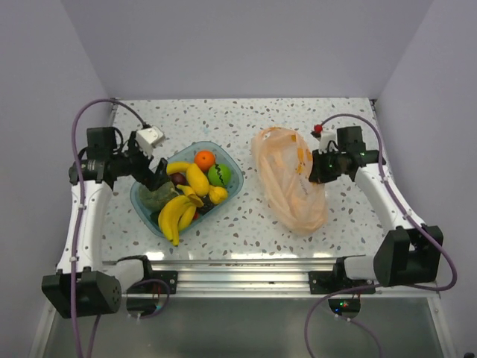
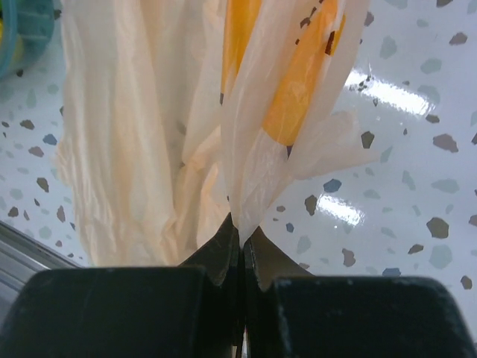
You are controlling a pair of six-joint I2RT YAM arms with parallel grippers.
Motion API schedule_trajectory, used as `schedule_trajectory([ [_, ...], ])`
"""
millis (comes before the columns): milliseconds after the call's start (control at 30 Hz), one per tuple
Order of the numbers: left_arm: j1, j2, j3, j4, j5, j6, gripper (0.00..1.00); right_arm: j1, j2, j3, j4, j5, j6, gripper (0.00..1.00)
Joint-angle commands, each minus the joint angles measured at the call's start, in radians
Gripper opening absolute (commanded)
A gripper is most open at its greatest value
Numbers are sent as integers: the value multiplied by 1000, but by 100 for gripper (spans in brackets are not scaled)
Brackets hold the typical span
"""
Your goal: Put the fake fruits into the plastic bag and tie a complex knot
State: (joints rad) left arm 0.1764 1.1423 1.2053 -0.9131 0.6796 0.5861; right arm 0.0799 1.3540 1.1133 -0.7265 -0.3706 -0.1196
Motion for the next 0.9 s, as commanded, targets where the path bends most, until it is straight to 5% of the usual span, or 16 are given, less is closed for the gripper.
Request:
schedule_trajectory([
  [0, -130, -65, -94, 34, -95, 54, 100, 21, -53, -52, 4, 105, 12, 0],
  [267, -317, 28, -128, 83, -153, 87, 91, 57, -138, -122, 45, 134, 41, 0],
  [500, -480, 57, -131, 69, -141, 268, 84, 66, -164, -132, 53, 93, 35, 0],
  [867, -621, 120, -168, 62, -288, 438, 74, 64, -108, -144, 62, 3, 66, 0],
])
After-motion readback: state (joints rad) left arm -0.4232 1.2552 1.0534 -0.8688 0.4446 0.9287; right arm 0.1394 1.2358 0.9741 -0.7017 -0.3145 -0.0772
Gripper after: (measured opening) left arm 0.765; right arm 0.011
